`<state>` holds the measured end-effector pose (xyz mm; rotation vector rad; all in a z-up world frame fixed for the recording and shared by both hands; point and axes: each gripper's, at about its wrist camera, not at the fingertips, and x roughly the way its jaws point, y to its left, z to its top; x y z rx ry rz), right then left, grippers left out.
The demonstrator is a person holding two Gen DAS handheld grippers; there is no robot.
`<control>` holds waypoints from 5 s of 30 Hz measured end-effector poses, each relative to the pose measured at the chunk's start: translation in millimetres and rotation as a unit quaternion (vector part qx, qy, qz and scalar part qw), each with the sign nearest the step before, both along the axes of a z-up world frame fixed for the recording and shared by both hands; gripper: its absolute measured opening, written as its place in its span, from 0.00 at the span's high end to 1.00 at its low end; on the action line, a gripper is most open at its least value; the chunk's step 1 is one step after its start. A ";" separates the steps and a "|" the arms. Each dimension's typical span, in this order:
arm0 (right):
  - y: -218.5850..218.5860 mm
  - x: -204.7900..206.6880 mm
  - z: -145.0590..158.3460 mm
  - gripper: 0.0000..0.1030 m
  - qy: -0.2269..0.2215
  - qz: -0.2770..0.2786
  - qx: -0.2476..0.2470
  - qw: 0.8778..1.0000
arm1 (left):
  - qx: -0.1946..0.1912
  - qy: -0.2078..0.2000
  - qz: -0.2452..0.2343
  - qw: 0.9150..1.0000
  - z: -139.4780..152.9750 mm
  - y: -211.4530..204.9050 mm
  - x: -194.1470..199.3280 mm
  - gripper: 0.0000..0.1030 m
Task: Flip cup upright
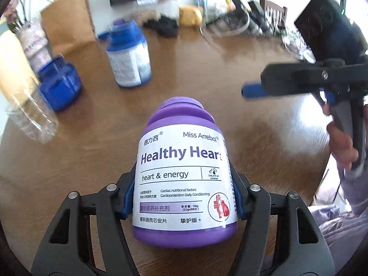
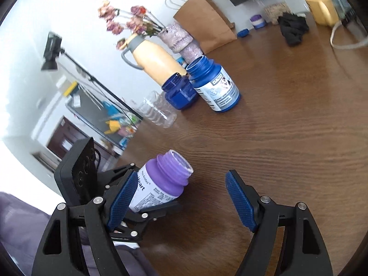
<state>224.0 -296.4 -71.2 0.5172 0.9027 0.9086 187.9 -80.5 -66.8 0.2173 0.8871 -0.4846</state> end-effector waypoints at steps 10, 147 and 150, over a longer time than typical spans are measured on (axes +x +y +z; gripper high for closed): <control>55.5 7.4 -21.6 0.20 0.102 0.057 0.082 0.990 | -0.022 -0.050 -0.026 0.998 17.5 5.3 -11.5 0.42; 52.0 -187.6 27.8 0.19 -0.140 -0.185 -0.284 0.930 | -0.009 -0.115 0.269 0.956 50.8 72.5 -185.0 0.00; 51.4 -187.3 27.4 0.19 -0.138 -0.186 -0.284 0.930 | -0.009 -0.114 0.269 0.956 50.7 72.7 -185.0 0.00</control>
